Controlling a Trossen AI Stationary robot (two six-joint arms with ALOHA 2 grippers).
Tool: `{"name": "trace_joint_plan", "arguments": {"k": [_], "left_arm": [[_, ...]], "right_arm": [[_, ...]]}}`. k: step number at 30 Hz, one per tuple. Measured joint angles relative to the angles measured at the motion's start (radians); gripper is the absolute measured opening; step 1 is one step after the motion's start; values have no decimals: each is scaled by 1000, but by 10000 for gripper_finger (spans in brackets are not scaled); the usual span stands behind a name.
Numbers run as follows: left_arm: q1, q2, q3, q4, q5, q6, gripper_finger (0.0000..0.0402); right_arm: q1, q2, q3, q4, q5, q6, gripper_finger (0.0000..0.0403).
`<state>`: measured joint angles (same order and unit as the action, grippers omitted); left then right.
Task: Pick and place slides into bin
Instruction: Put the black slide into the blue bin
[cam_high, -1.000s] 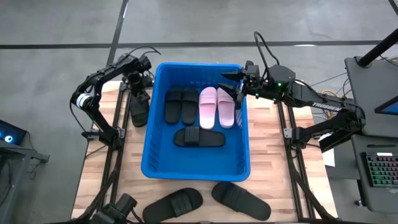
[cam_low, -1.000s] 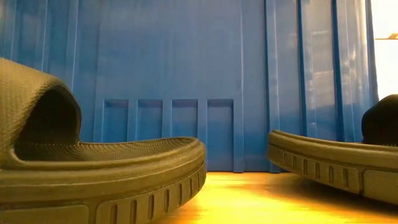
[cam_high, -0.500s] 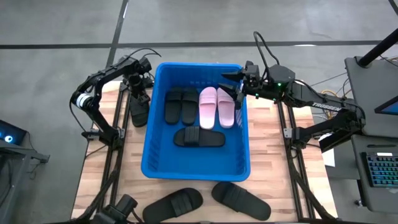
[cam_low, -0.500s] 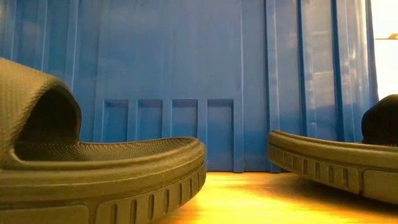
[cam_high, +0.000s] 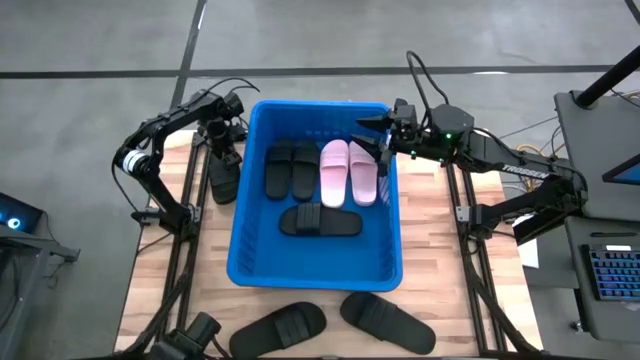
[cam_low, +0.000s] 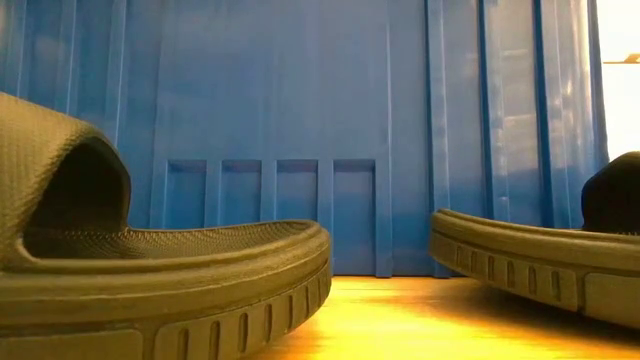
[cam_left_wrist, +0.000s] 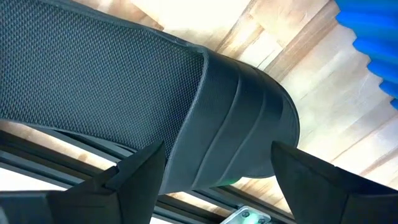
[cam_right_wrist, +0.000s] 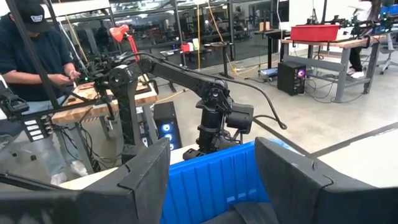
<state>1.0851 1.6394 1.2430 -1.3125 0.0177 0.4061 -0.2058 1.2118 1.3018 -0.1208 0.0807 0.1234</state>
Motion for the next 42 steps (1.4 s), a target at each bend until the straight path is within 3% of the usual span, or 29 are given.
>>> {"name": "trace_joint_plan", "arguments": {"k": [42], "left_arm": [[0, 35, -88, 121, 6, 19, 276]], "right_arm": [[0, 0, 0, -3, 0, 7, 224]]}}
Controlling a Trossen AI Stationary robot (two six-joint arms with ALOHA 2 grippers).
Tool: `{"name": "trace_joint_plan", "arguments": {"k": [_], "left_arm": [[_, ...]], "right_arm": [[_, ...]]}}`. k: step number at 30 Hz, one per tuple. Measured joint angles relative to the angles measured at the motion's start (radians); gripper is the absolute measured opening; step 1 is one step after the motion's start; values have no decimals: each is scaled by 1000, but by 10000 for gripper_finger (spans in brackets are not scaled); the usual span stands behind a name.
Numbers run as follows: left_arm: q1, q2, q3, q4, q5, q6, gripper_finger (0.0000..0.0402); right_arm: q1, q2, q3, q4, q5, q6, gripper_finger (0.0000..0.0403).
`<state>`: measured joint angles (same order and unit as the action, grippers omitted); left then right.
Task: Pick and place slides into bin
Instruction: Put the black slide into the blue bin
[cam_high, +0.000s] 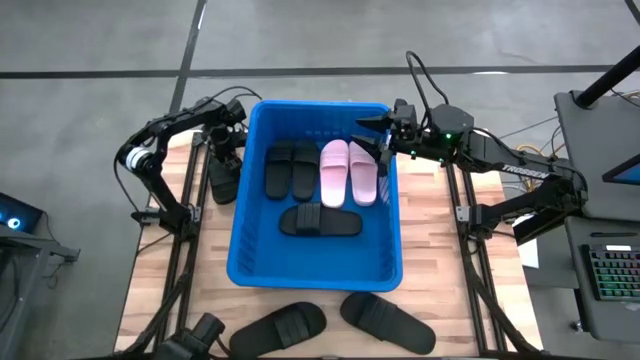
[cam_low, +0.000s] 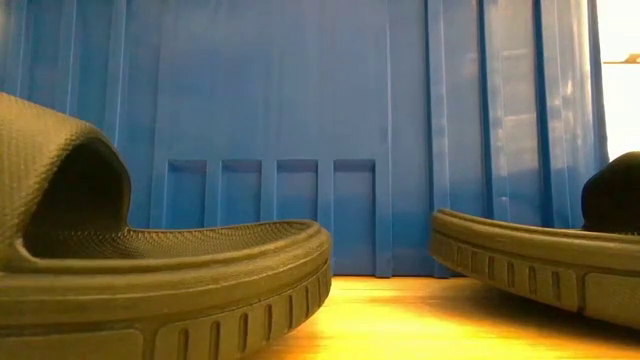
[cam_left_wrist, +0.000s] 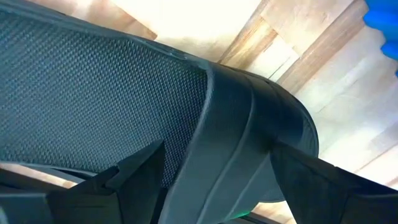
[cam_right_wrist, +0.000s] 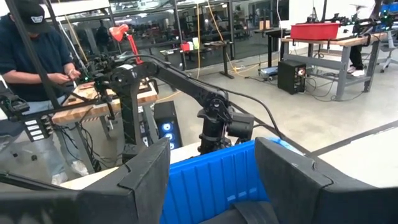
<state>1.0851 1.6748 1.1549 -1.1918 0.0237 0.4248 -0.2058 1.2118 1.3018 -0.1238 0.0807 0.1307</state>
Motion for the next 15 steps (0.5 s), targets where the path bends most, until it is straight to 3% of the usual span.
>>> {"name": "trace_joint_plan", "arguments": {"k": [9, 15], "left_arm": [[-1, 16, 0, -5, 4, 9, 271], [0, 18, 0, -8, 1, 12, 222]], "right_arm": [[0, 0, 0, 0, 0, 0, 224], [0, 0, 0, 0, 0, 0, 224]]}}
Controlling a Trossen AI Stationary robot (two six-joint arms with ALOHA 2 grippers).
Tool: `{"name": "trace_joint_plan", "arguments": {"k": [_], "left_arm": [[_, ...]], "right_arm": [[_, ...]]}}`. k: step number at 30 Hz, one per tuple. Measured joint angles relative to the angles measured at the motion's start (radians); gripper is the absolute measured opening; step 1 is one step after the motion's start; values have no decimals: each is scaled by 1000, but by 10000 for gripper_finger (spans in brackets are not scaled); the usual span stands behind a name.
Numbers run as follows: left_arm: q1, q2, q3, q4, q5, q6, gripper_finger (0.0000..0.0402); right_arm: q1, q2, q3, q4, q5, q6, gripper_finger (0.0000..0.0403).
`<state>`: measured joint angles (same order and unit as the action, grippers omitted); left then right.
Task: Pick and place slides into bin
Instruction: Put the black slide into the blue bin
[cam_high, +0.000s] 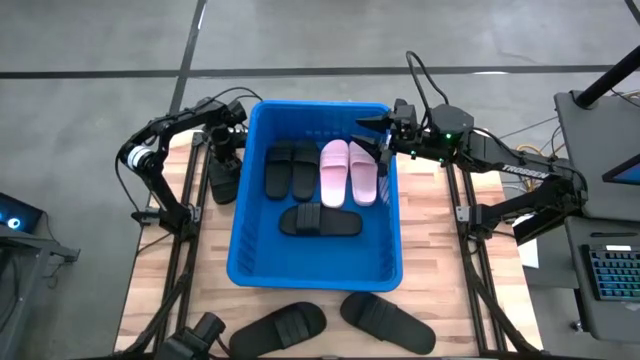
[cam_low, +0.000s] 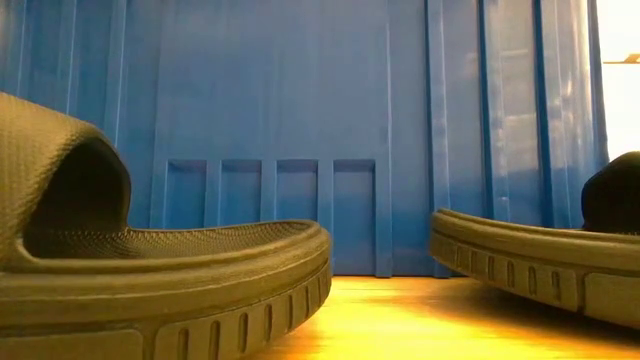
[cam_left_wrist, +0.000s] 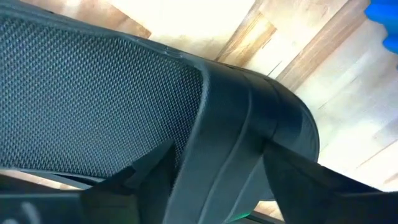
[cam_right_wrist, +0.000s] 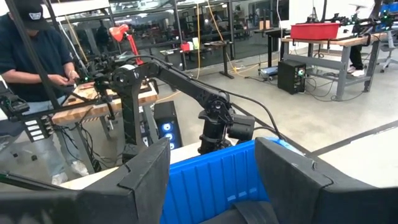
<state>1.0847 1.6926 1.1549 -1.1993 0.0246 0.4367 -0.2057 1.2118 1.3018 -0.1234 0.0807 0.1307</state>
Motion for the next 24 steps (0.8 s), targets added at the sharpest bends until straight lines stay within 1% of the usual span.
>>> {"name": "trace_joint_plan", "arguments": {"k": [6, 12, 13, 19, 22, 24], "left_arm": [[3, 8, 2, 0, -11, 10, 136], [4, 22, 0, -83, 36, 115, 18], [4, 23, 1, -85, 37, 124, 11], [8, 22, 7, -106, 17, 157, 2], [7, 20, 13, -139, -14, 152, 2], [8, 16, 20, -140, -22, 123, 1]], "right_arm": [[0, 0, 0, 0, 0, 7, 224], [0, 0, 0, 0, 0, 6, 224], [0, 0, 0, 0, 0, 6, 224], [0, 0, 0, 0, 0, 7, 224], [0, 0, 0, 0, 0, 7, 224], [0, 0, 0, 0, 0, 7, 224]]}}
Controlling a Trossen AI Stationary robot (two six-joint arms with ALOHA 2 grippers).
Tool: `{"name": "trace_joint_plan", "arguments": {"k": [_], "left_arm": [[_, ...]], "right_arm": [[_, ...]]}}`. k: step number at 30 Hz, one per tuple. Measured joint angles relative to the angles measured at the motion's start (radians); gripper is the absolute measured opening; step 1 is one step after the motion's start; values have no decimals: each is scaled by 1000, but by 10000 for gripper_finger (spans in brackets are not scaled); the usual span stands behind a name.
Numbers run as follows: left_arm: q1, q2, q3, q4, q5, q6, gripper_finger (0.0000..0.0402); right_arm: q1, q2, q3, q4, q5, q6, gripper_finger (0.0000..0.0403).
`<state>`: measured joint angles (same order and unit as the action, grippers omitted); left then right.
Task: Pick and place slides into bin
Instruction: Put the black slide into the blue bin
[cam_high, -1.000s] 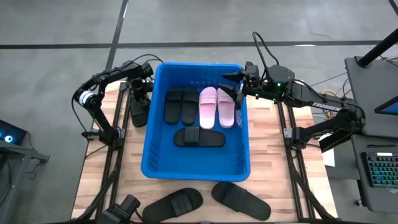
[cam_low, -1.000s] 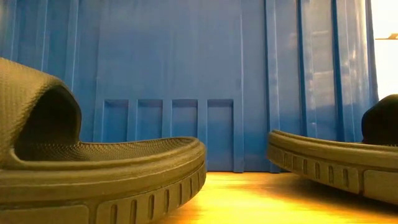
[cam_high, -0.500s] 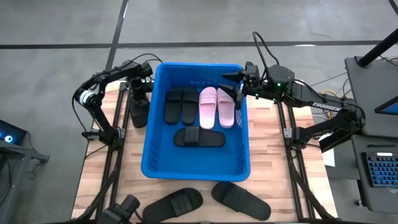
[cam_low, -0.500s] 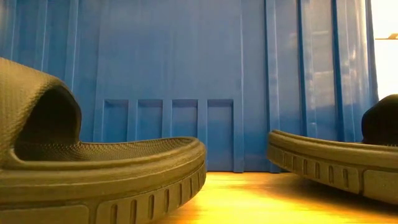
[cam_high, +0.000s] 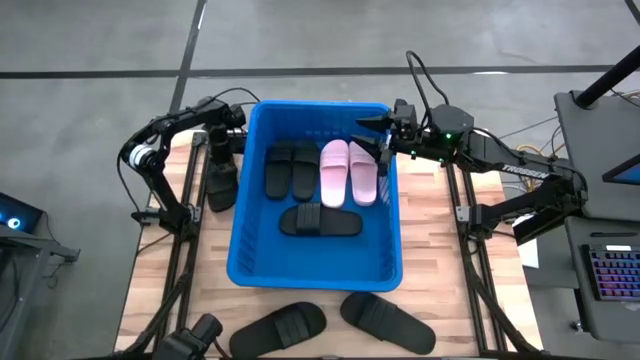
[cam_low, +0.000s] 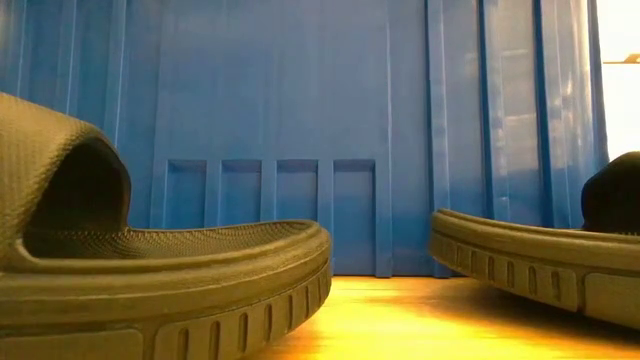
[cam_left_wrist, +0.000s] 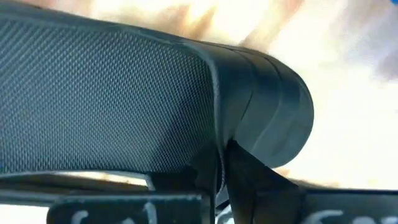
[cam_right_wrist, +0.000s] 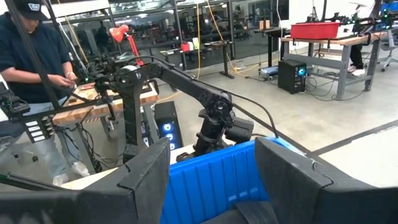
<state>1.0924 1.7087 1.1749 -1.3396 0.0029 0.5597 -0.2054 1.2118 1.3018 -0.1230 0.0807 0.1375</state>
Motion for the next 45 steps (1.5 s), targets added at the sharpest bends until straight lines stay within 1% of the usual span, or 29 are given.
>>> {"name": "trace_joint_plan", "arguments": {"k": [6, 16, 20, 25, 39, 45], "left_arm": [[1, -32, -4, 1, -8, -28, 1], [1, -97, 0, -57, -19, -57, 0], [1, -142, 0, -68, -24, -63, 0], [-1, -194, 13, -87, -47, -111, 0], [-15, -356, 17, -85, -30, -118, 0], [-16, -402, 34, -85, -15, -134, 0]], "right_arm": [[0, 0, 0, 0, 0, 0, 224], [0, 0, 0, 0, 0, 0, 224], [0, 0, 0, 0, 0, -4, 224], [0, 0, 0, 0, 0, -5, 224], [0, 0, 0, 0, 0, -2, 224], [0, 0, 0, 0, 0, 0, 224]]}}
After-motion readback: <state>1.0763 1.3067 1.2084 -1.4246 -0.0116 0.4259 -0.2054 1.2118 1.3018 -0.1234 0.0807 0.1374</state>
